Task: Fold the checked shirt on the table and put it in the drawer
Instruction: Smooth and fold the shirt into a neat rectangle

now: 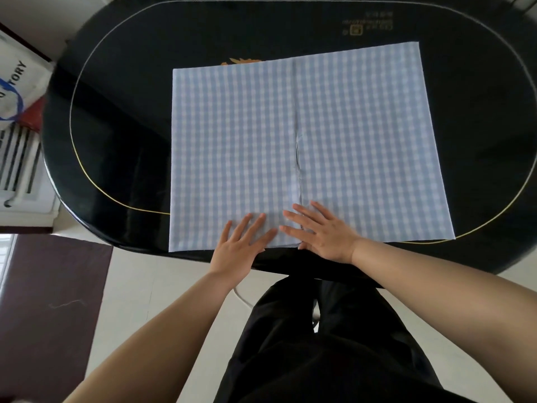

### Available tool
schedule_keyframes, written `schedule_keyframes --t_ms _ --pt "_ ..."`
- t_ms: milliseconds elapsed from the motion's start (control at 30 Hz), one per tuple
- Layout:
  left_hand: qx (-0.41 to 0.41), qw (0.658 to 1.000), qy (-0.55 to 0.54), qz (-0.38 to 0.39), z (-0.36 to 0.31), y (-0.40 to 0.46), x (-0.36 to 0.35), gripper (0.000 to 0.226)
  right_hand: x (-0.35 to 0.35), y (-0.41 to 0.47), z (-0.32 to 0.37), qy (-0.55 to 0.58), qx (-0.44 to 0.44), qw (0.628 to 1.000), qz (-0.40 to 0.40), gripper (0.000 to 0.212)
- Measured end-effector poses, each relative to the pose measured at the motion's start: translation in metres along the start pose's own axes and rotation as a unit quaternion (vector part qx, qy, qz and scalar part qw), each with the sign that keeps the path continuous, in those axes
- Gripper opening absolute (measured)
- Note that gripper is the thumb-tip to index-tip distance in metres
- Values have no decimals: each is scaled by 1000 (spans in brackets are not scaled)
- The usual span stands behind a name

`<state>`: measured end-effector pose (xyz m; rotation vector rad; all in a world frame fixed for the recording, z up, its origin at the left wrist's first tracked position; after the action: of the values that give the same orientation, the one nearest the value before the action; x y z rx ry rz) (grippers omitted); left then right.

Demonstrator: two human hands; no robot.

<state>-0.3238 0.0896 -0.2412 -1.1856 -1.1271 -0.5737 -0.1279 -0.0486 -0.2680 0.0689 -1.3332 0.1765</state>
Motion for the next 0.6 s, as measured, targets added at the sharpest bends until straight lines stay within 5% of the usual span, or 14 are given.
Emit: schedule_keyframes --t_ms 167,233,267,333,400,500,600 --pt "1 1000 -16 19 -13 4 10 75 -4 -5 4 -17 27 998 44 57" --pt "108 988 -106 -5 -4 1 19 58 -5 -4 4 -18 22 998 47 52" --pt "215 960 -173 -39 8 -4 22 55 -5 -5 4 -18 20 998 51 51" --pt "436 843 -298 -105 37 -16 28 59 -5 -5 3 -20 15 998 55 51" --pt "557 735 -373 -101 64 -25 31 64 -3 -5 4 -25 16 998 60 52" --pt "597 659 -450 -80 97 -25 34 51 1 -12 12 -30 -15 998 54 54" --pt "553 600 -578 -16 118 -28 35 52 0 -34 25 -3 -42 996 74 57"
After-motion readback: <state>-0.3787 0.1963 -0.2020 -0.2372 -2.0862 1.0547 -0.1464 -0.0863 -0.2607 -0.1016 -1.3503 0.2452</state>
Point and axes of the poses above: each hand's wrist, its own y-axis towards the middle knuckle, its own x-axis out of the back of the hand, z = x × y, the point moved 2 cm from there along y, towards the middle knuckle, and after that the axes turned 2 degrees about x, right-handed, at the moved point
